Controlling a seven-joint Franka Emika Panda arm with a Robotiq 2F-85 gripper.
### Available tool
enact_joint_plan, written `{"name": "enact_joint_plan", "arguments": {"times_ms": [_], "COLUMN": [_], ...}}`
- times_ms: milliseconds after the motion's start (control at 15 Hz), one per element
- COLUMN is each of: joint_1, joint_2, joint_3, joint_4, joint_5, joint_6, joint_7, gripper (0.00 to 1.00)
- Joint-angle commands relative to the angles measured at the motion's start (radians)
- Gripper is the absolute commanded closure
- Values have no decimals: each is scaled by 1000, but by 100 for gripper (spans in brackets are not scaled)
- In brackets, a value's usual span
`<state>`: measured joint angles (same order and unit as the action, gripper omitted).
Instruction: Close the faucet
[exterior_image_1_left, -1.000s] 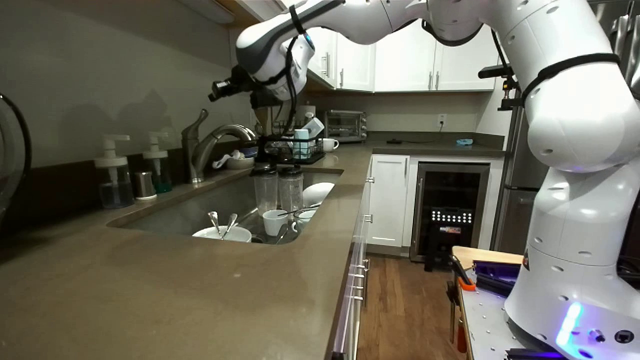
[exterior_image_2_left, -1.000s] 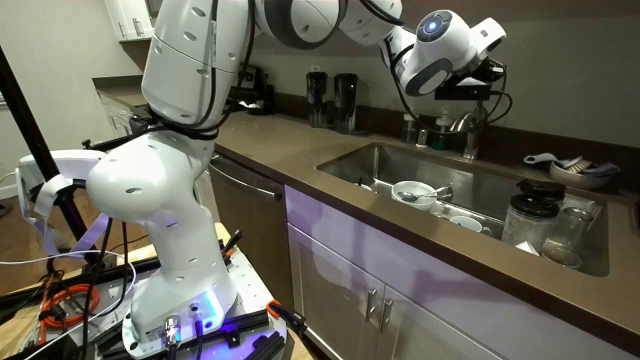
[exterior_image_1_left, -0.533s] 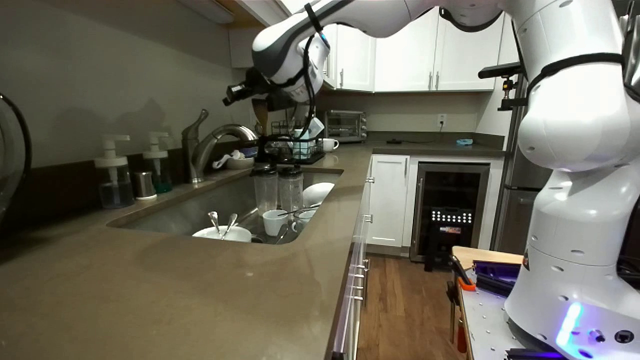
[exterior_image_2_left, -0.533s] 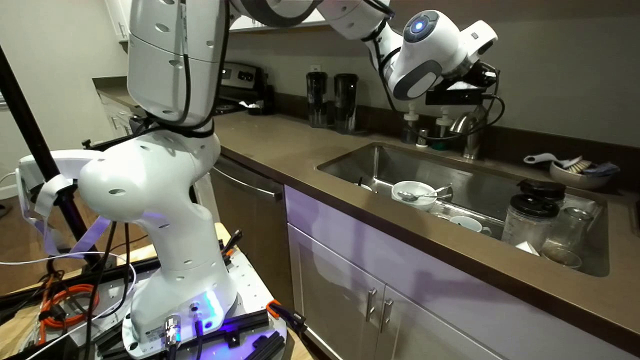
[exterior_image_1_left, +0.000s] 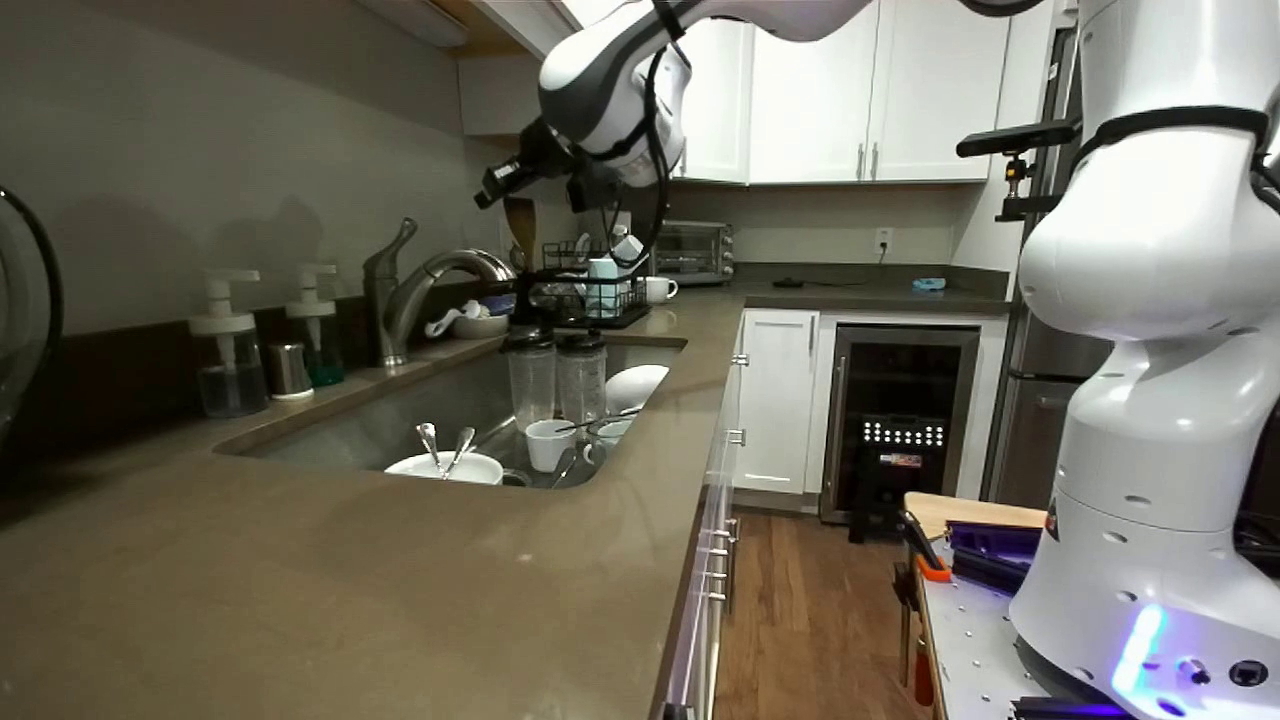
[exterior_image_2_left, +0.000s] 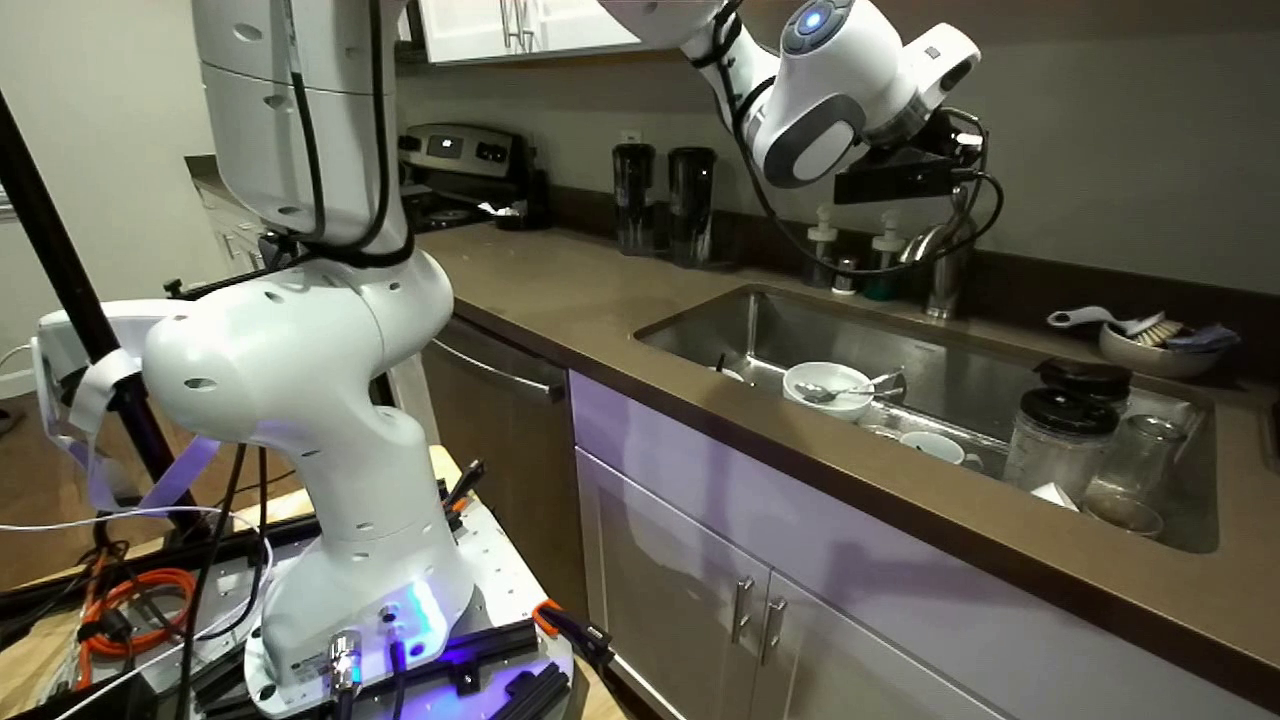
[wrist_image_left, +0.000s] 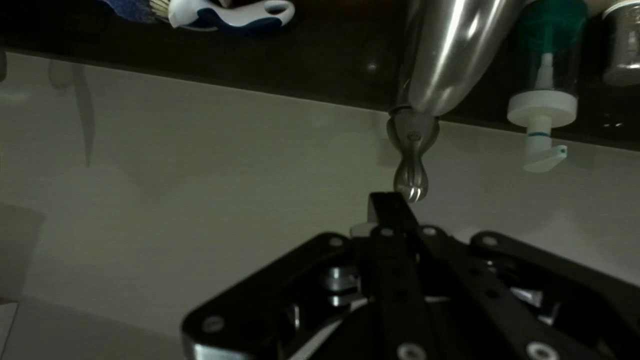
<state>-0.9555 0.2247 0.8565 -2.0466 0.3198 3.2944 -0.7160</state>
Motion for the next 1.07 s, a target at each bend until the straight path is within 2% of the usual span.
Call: {"name": "enact_joint_plan", "arguments": {"times_ms": [0, 267, 667, 733, 933, 1000], "joint_1": [-108, -180, -177, -165, -138, 27], "joint_2": [-113, -205, -388, -412, -486, -476], "joint_3": [86, 131, 59, 40, -17, -178], "joint_4": [-49, -40, -71, -76, -104, -123], "joint_5": [29, 95, 220, 245, 293, 215], "joint_6": [-126, -312, -502, -534, -611, -610], "joint_7": [6, -23, -58, -71, -102, -47], "gripper": [99, 99, 99, 95, 97, 98]}}
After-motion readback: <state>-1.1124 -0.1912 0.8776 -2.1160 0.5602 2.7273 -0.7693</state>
